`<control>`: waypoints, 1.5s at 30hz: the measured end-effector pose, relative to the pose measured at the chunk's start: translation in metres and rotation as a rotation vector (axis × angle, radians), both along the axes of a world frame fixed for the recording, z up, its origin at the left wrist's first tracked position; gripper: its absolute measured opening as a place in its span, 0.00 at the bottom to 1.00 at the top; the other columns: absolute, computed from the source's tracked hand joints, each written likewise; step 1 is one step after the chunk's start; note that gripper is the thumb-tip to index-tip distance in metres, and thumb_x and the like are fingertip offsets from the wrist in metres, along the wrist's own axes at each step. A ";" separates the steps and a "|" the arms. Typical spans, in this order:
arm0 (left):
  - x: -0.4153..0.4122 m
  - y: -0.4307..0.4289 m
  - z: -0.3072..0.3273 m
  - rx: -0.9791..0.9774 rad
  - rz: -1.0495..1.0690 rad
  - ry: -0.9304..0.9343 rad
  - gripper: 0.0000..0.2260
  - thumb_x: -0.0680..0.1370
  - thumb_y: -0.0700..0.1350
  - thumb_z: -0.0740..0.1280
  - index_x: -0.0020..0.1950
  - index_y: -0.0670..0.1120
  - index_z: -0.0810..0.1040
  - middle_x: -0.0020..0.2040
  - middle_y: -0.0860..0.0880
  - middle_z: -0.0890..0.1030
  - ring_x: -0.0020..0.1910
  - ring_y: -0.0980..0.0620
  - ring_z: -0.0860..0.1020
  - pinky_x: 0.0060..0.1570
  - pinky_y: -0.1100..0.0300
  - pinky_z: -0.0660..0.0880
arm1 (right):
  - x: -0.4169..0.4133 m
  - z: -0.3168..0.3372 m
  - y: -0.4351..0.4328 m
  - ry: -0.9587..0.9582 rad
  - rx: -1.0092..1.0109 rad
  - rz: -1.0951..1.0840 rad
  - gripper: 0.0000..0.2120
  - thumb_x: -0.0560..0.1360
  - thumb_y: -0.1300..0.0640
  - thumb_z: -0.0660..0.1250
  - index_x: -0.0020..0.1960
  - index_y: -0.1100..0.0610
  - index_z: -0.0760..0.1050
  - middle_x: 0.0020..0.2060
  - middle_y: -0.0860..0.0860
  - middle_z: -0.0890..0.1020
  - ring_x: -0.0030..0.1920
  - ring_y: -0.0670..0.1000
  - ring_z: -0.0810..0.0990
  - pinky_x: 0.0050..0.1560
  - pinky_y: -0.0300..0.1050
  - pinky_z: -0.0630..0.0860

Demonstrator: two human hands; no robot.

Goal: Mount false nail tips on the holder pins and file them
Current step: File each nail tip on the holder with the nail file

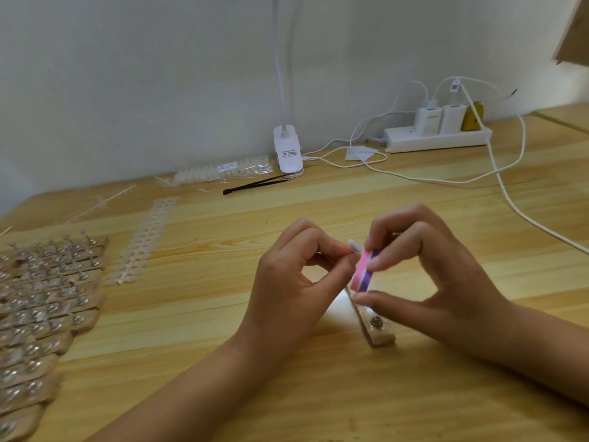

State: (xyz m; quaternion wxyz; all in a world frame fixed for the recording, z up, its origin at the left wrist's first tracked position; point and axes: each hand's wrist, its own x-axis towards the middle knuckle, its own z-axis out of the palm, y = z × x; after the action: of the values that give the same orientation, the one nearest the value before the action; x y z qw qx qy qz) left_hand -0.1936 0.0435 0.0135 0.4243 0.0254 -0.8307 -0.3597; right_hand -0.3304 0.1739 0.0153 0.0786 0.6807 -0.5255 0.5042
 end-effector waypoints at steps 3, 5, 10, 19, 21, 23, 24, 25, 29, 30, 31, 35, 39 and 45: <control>0.000 -0.001 0.000 0.019 0.011 0.004 0.02 0.73 0.35 0.74 0.43 0.37 0.81 0.41 0.47 0.79 0.40 0.53 0.80 0.42 0.57 0.80 | -0.004 0.002 -0.001 -0.086 -0.002 -0.055 0.12 0.72 0.52 0.73 0.50 0.50 0.71 0.50 0.51 0.75 0.52 0.54 0.77 0.52 0.51 0.76; 0.000 -0.001 0.000 0.007 0.002 -0.004 0.03 0.73 0.34 0.74 0.43 0.37 0.81 0.41 0.47 0.79 0.40 0.53 0.80 0.42 0.57 0.80 | -0.002 0.001 0.000 -0.073 0.004 -0.030 0.12 0.73 0.51 0.73 0.50 0.49 0.71 0.50 0.51 0.74 0.52 0.52 0.77 0.52 0.49 0.75; 0.000 -0.001 -0.001 0.036 -0.001 0.020 0.02 0.73 0.35 0.73 0.42 0.38 0.81 0.40 0.48 0.78 0.39 0.54 0.79 0.41 0.60 0.79 | -0.007 0.001 -0.003 -0.155 0.009 -0.046 0.11 0.73 0.52 0.73 0.49 0.51 0.72 0.50 0.50 0.75 0.50 0.50 0.78 0.54 0.42 0.76; -0.002 -0.001 -0.002 0.182 -0.171 -0.032 0.05 0.77 0.41 0.70 0.48 0.51 0.78 0.51 0.52 0.80 0.51 0.52 0.81 0.48 0.64 0.78 | -0.025 -0.002 -0.006 -0.527 0.089 -0.076 0.15 0.72 0.47 0.74 0.52 0.51 0.73 0.51 0.46 0.78 0.53 0.52 0.81 0.58 0.40 0.77; -0.002 -0.001 -0.003 0.276 -0.195 -0.068 0.07 0.77 0.40 0.70 0.48 0.53 0.78 0.48 0.54 0.83 0.49 0.52 0.83 0.47 0.63 0.78 | -0.024 0.000 -0.005 -0.538 0.082 -0.069 0.15 0.70 0.48 0.74 0.52 0.52 0.73 0.52 0.47 0.78 0.55 0.52 0.81 0.59 0.41 0.76; -0.002 -0.002 -0.003 0.326 -0.207 -0.072 0.07 0.76 0.41 0.71 0.48 0.54 0.78 0.46 0.56 0.83 0.46 0.54 0.83 0.46 0.63 0.78 | -0.024 0.002 -0.004 -0.558 0.069 -0.061 0.16 0.69 0.49 0.73 0.53 0.52 0.73 0.52 0.46 0.78 0.56 0.51 0.80 0.60 0.41 0.76; -0.002 -0.002 -0.003 0.341 -0.214 -0.068 0.07 0.76 0.43 0.71 0.49 0.54 0.78 0.46 0.56 0.83 0.46 0.54 0.83 0.46 0.63 0.78 | -0.024 0.002 -0.004 -0.569 0.064 -0.052 0.16 0.69 0.50 0.73 0.53 0.52 0.73 0.52 0.46 0.78 0.57 0.50 0.80 0.61 0.41 0.75; -0.002 -0.002 -0.003 0.350 -0.219 -0.064 0.06 0.76 0.44 0.71 0.50 0.54 0.79 0.47 0.56 0.84 0.46 0.55 0.83 0.46 0.63 0.78 | -0.023 0.002 -0.004 -0.578 0.060 -0.041 0.16 0.69 0.50 0.72 0.53 0.52 0.73 0.52 0.45 0.79 0.57 0.50 0.80 0.61 0.41 0.75; -0.002 -0.004 -0.001 0.376 -0.229 -0.069 0.07 0.76 0.46 0.70 0.50 0.57 0.82 0.48 0.55 0.84 0.47 0.55 0.83 0.48 0.64 0.78 | -0.021 0.003 -0.004 -0.575 0.054 0.004 0.17 0.70 0.52 0.72 0.57 0.51 0.72 0.53 0.45 0.79 0.60 0.50 0.79 0.64 0.40 0.73; -0.002 -0.004 -0.001 0.386 -0.232 -0.070 0.07 0.75 0.46 0.70 0.49 0.58 0.83 0.48 0.54 0.84 0.47 0.55 0.83 0.49 0.64 0.78 | -0.020 0.003 -0.003 -0.571 0.048 0.016 0.18 0.70 0.52 0.72 0.58 0.51 0.72 0.54 0.46 0.79 0.60 0.50 0.79 0.64 0.42 0.73; -0.002 -0.005 -0.001 0.395 -0.234 -0.071 0.07 0.75 0.46 0.71 0.49 0.58 0.83 0.47 0.53 0.84 0.47 0.55 0.82 0.49 0.63 0.78 | -0.018 0.003 -0.003 -0.564 0.039 0.031 0.18 0.70 0.53 0.72 0.58 0.51 0.72 0.54 0.48 0.78 0.59 0.51 0.78 0.64 0.43 0.73; -0.002 -0.006 -0.002 0.432 -0.240 -0.087 0.05 0.74 0.48 0.71 0.49 0.55 0.83 0.46 0.50 0.84 0.46 0.53 0.82 0.49 0.59 0.79 | -0.012 0.005 0.000 -0.474 0.042 0.115 0.17 0.73 0.51 0.72 0.58 0.52 0.71 0.55 0.51 0.77 0.58 0.54 0.78 0.59 0.44 0.75; -0.001 -0.005 -0.002 0.458 -0.266 -0.081 0.05 0.75 0.47 0.71 0.50 0.50 0.83 0.45 0.49 0.85 0.45 0.54 0.83 0.46 0.62 0.79 | -0.009 0.005 0.001 -0.294 0.070 0.069 0.14 0.73 0.56 0.71 0.56 0.55 0.72 0.55 0.54 0.75 0.57 0.56 0.78 0.56 0.44 0.77; -0.001 -0.005 -0.003 0.464 -0.292 -0.083 0.05 0.74 0.46 0.71 0.48 0.49 0.83 0.43 0.49 0.84 0.43 0.55 0.83 0.44 0.65 0.78 | -0.012 0.006 0.001 -0.253 0.051 0.005 0.14 0.72 0.55 0.71 0.55 0.56 0.72 0.54 0.54 0.76 0.56 0.54 0.78 0.56 0.45 0.77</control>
State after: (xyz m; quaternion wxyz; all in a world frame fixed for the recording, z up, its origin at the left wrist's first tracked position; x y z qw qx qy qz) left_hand -0.1949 0.0383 0.0106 0.3163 0.0165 -0.7377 -0.5963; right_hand -0.3426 0.1752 0.0218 -0.0068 0.6149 -0.5420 0.5727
